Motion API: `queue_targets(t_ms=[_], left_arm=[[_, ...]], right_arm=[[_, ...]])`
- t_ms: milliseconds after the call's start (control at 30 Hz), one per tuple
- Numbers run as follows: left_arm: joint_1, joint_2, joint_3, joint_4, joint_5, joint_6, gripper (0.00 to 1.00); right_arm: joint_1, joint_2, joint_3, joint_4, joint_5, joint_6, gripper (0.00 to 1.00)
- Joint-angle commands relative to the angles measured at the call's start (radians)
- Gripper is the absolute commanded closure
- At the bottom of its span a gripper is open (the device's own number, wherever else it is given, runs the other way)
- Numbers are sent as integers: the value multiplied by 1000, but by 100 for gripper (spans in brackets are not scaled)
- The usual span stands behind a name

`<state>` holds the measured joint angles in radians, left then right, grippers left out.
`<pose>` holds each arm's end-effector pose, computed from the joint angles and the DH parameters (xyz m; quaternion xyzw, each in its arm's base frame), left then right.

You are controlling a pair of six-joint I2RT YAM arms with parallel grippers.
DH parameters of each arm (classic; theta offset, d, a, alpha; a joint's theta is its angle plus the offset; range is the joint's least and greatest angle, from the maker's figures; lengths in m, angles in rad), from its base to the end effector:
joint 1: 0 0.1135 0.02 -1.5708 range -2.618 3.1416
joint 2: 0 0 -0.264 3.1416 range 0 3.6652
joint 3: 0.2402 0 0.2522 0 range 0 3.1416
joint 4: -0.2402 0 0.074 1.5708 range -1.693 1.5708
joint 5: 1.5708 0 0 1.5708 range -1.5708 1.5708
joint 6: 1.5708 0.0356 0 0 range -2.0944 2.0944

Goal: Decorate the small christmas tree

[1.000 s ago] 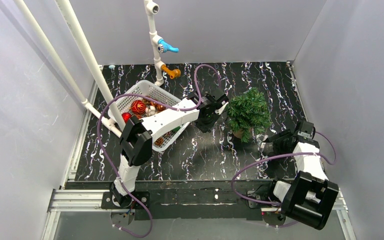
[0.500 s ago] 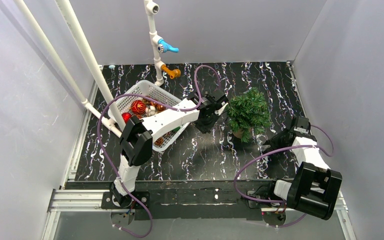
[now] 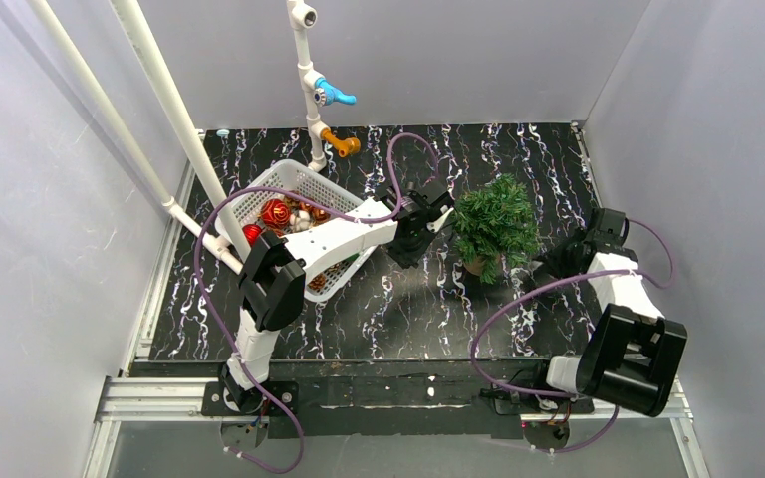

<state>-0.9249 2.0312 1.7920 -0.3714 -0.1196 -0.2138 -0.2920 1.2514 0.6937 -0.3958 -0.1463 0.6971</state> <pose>0.2918 -0.3800 0.2876 0.2823 0.8396 -0.2039 0.4169 0.2313 -0.0641 0.1964 0.4315 0.8469 0.1292 0.2828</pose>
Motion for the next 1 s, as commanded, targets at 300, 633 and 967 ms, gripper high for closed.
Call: queue_targets(t_ms=[300,633,967], left_arm=[[4,-63,-30,-91,-13,-1,100],[4,-68,-11,-92,-33,21,100],[6,-55,70,-58,-136,44,100]], right_arm=[[5,187,226,67,-121,-24,24],[2,-28,166,-32,-16,-48,24],[1,-313,177,-205,51,-80,24]])
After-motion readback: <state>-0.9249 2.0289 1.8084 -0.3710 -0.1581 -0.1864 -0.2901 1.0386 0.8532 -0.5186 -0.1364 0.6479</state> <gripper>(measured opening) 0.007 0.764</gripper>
